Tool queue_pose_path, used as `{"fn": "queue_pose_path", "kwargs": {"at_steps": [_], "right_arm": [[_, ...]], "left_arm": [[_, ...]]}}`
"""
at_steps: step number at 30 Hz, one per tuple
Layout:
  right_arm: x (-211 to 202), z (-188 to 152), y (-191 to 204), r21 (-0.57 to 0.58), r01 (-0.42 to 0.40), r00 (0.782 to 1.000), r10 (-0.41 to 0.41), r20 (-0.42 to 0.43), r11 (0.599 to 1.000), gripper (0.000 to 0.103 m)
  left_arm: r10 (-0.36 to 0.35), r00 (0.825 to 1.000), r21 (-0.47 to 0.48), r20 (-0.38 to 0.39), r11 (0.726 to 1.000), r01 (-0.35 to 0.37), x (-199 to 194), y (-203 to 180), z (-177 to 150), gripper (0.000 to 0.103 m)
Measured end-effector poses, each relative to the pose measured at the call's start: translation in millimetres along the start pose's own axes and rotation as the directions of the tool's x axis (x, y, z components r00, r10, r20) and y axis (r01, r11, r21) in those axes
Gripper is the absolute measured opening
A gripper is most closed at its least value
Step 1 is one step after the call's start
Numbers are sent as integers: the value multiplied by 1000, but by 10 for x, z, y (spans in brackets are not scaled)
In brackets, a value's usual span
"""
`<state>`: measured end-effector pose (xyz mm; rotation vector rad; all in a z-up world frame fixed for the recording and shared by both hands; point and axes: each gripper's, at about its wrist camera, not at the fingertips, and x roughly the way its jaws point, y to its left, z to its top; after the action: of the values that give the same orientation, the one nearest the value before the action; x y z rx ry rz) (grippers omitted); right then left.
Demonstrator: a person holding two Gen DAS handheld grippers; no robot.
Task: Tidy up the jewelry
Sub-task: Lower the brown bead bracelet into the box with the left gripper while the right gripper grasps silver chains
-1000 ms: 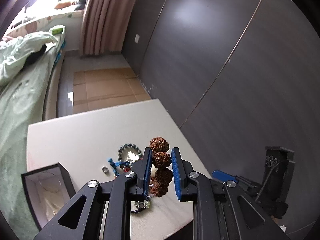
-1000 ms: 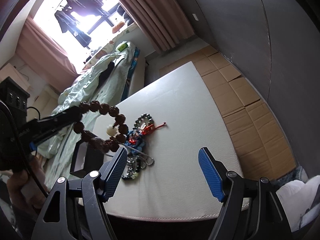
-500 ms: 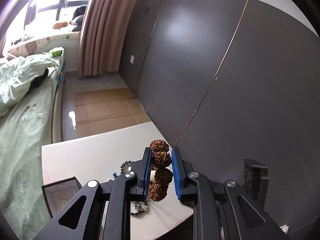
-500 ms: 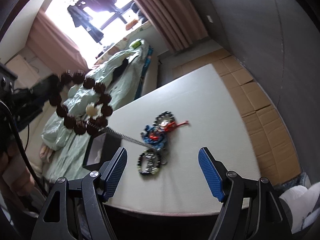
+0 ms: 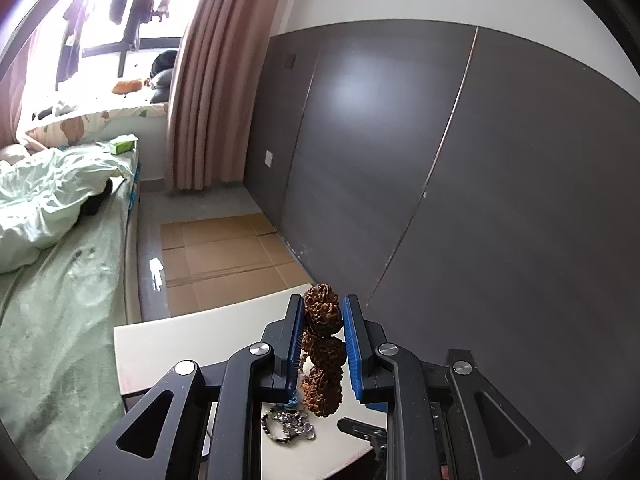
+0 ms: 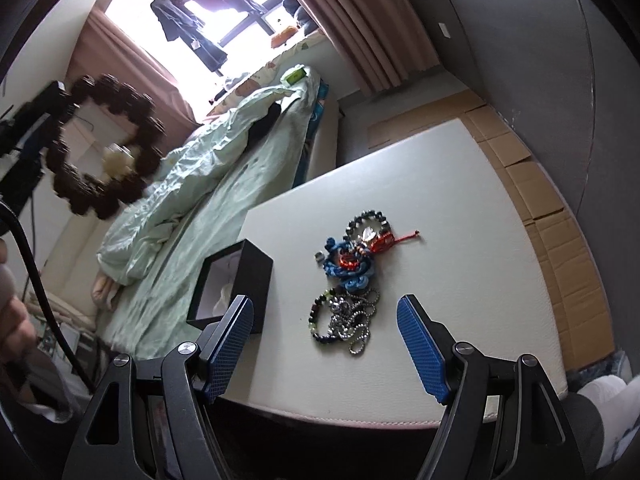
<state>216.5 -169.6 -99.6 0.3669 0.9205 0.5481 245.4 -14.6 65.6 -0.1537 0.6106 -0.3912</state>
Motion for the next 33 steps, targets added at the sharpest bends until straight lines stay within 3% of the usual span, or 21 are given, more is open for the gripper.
{"fn": "queue_pose_path", "kwargs": {"at_steps": [10,13,18,25,27,28,29,33], "right_arm": [[643,-34,-57,-28,80,985,-84,-153,996,75],[807,26,-57,-38,100,977,-106,-185,994,68],[986,106,-25,-73,147,961,-160,-225,986,67],[1184,117,-38,-101,197,933,-218,-285,975,45],[1188,126,-36,-114,225,925,-249,-286,968,24],[1200,122,-57,-105,212,925,-234,-301,972,9],[1198,119,-74,-84,174,931,-192,-311,981,6],[1145,87,-9,-125,165,933,-196,-303,978,4]], "left_arm": [[43,999,-55,-8,998,-44,-111,220,-165,20],[61,998,-84,-7,995,-61,-168,353,-225,20],[85,996,-125,-7,988,-85,-255,557,-330,20],[114,993,-193,-14,974,-115,-353,863,-510,20],[117,993,-212,-18,970,-118,-358,932,-550,20],[118,993,-223,-19,968,-120,-363,969,-577,20],[120,993,-229,-21,966,-122,-364,989,-596,20],[126,992,-250,-28,960,-129,-370,1071,-668,20]]}}
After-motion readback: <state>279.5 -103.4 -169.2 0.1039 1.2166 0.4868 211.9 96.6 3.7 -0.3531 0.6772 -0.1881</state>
